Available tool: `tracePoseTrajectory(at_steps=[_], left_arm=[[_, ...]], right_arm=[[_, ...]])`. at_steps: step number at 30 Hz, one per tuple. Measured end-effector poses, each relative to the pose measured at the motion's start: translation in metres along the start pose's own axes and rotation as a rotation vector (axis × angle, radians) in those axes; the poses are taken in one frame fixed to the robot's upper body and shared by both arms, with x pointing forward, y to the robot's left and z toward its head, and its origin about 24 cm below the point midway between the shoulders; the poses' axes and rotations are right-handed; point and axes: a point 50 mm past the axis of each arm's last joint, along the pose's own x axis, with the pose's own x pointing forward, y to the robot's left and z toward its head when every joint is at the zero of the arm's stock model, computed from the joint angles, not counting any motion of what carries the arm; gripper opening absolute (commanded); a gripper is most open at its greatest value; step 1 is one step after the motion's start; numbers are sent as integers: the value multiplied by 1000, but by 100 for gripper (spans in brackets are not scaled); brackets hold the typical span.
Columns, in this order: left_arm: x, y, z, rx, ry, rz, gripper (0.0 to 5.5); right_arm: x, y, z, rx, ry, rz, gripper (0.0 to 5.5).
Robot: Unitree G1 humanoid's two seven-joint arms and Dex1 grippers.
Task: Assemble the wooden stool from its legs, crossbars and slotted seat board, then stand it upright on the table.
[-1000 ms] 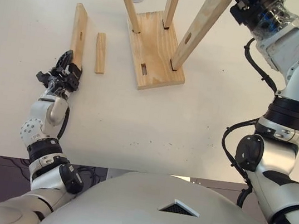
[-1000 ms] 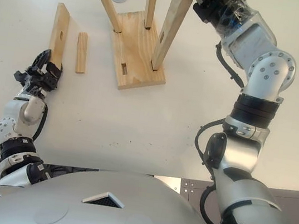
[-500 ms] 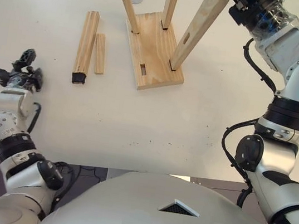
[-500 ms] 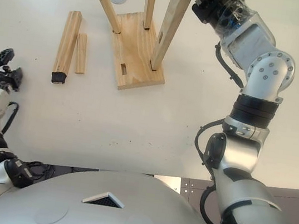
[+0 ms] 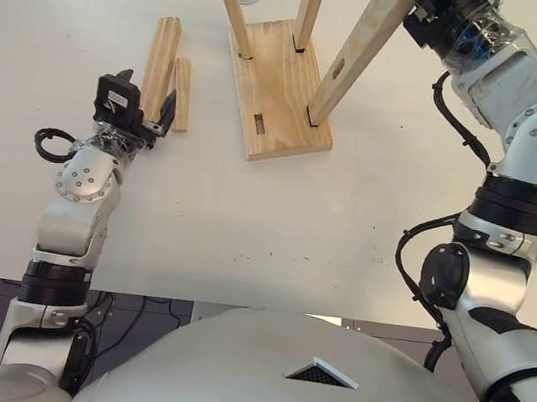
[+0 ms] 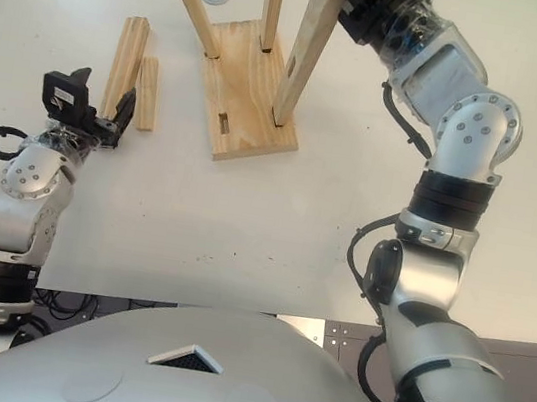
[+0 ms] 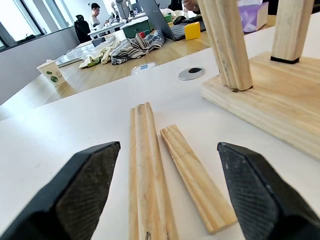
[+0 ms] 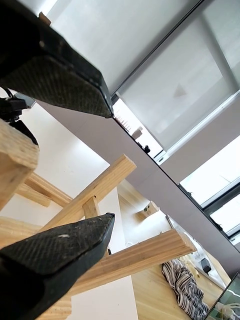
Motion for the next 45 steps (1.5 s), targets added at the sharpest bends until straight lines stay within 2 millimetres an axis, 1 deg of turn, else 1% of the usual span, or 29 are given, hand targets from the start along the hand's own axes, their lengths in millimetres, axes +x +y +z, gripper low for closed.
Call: tracePoseTrajectory(at_steps=[1,4,6,12,19,21,22,24,28,31,34,38,39,40,45], left_arm=[[-1,1,-1,38,3,7,360],[-2,1,-7,72,27,9,360],[-3,1,-19,99,78,3,360],[-11,2,-44,140,165,0,360],[-7,4,-48,121,175,-15,360],[-6,3,-48,118,176,-28,329],[-5,2,-48,116,177,-36,304],[-4,0,-48,109,183,-43,286],[-3,-3,-51,90,220,-63,219],[0,-1,-49,83,237,-65,176],[2,3,-47,-18,259,-63,144],[4,9,-44,-242,267,-51,119],[4,11,-43,-331,266,-50,112],[4,13,-43,-377,267,-50,93],[2,33,-44,-859,281,-51,14]], right_arm=[[-1,0,0,-2,-1,-2,350],[-2,-1,-1,-4,-2,-6,350],[-2,-1,-1,-8,0,-11,350],[-2,-1,-1,-9,1,-11,350],[-2,-1,-1,-10,0,-12,350],[-2,-1,-2,-10,0,-11,350],[-2,-1,-2,-10,0,-12,350],[-2,-1,-2,-10,0,-12,350],[-2,-1,-2,-10,0,-12,350],[-2,-1,-2,-10,0,-13,350],[-2,-1,-2,-10,1,-12,350],[-1,0,-3,-11,6,-9,350],[-1,0,-3,-11,6,-9,350],[-1,0,-3,-11,6,-9,350],[-1,0,-3,-12,9,-8,350]])
